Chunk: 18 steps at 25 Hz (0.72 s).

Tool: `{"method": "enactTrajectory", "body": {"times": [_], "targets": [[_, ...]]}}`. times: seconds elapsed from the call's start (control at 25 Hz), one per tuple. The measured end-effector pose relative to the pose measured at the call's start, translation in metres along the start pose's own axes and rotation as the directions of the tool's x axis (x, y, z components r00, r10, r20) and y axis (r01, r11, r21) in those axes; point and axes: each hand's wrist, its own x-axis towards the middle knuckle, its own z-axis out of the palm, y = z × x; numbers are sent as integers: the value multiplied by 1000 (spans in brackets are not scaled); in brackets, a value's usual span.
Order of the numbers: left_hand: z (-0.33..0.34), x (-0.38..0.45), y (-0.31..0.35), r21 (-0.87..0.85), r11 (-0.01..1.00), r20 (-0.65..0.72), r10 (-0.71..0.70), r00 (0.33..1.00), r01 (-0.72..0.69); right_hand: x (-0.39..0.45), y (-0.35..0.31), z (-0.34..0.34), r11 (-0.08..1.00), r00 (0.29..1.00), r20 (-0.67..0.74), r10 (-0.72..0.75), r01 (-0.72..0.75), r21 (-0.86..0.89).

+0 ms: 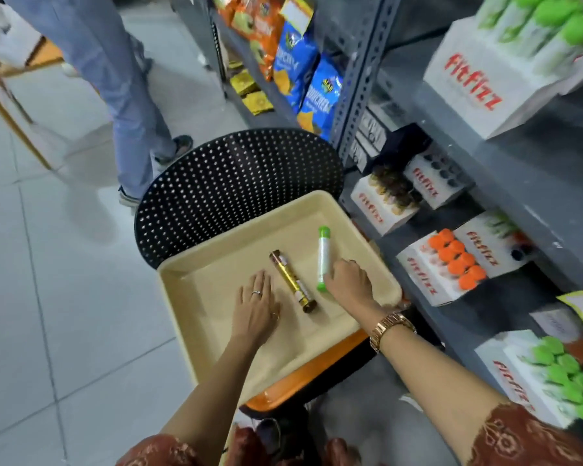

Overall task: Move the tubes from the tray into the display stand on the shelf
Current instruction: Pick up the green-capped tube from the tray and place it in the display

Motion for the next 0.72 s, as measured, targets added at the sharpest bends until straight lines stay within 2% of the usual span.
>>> {"method": "enactTrajectory", "body": {"times": [0.28, 0.52, 0.72], "targets": [[33, 5, -12, -92, 995, 96, -28, 995, 37, 14, 8, 43, 972, 974, 117, 195, -208, 110], [39, 6, -14, -111, 993, 120, -20, 993, 33, 21, 3, 48, 939, 953, 116, 279, -296, 177], [26, 5, -10, -116, 992, 145, -25, 989, 42, 21, 0, 16, 876, 940, 54, 337, -334, 349]]}}
